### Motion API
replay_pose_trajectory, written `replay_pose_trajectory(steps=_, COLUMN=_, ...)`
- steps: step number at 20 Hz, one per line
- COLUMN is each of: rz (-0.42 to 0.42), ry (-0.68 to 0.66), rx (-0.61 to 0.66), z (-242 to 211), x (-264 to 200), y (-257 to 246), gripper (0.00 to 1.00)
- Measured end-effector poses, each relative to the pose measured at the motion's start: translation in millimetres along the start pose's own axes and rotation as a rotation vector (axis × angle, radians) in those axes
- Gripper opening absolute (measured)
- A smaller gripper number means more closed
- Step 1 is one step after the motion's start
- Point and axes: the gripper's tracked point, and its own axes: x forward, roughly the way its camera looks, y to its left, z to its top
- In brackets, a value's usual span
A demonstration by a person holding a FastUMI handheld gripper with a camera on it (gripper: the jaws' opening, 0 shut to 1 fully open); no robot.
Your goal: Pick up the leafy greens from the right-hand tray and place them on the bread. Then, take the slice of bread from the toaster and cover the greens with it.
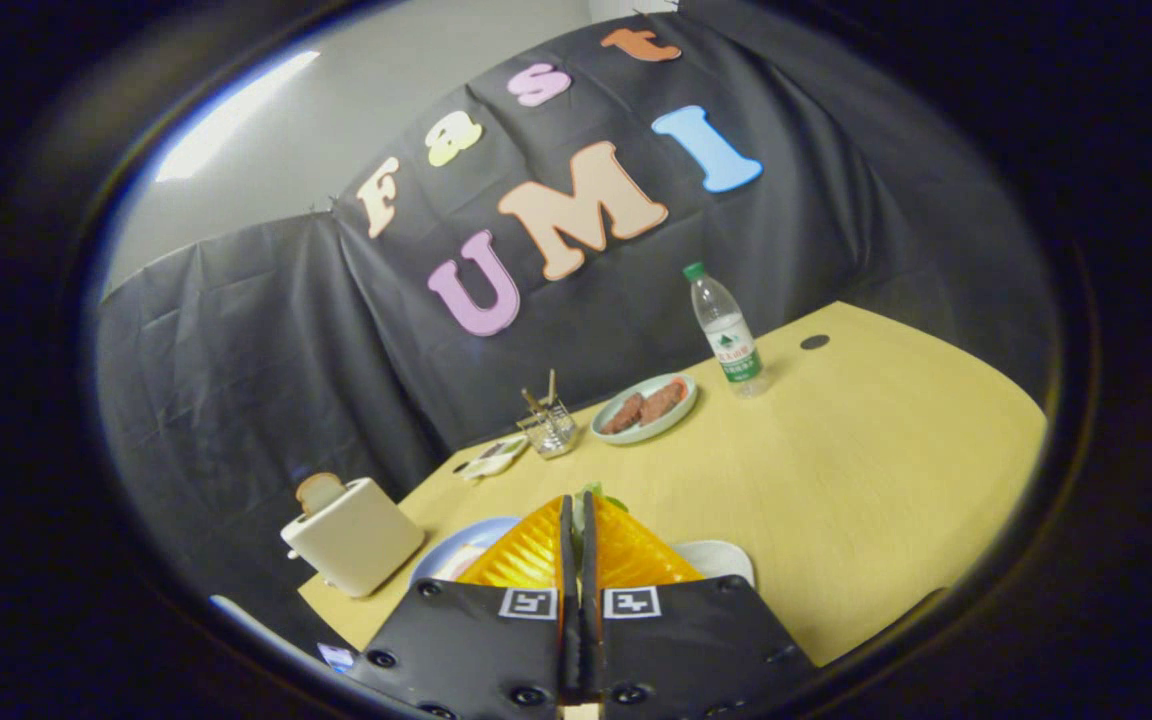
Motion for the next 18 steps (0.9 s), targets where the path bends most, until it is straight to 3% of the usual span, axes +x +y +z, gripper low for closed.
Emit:
replay_pose_trajectory(steps=7, rz=0.173, ry=-0.009, rx=0.071, z=-16.0, x=23.1, y=85.6, gripper=0.03)
replay_pose_trajectory(steps=18, rz=0.402, ry=0.072, rx=0.178, z=-87.3, x=73.6, y=184.7, gripper=0.03)
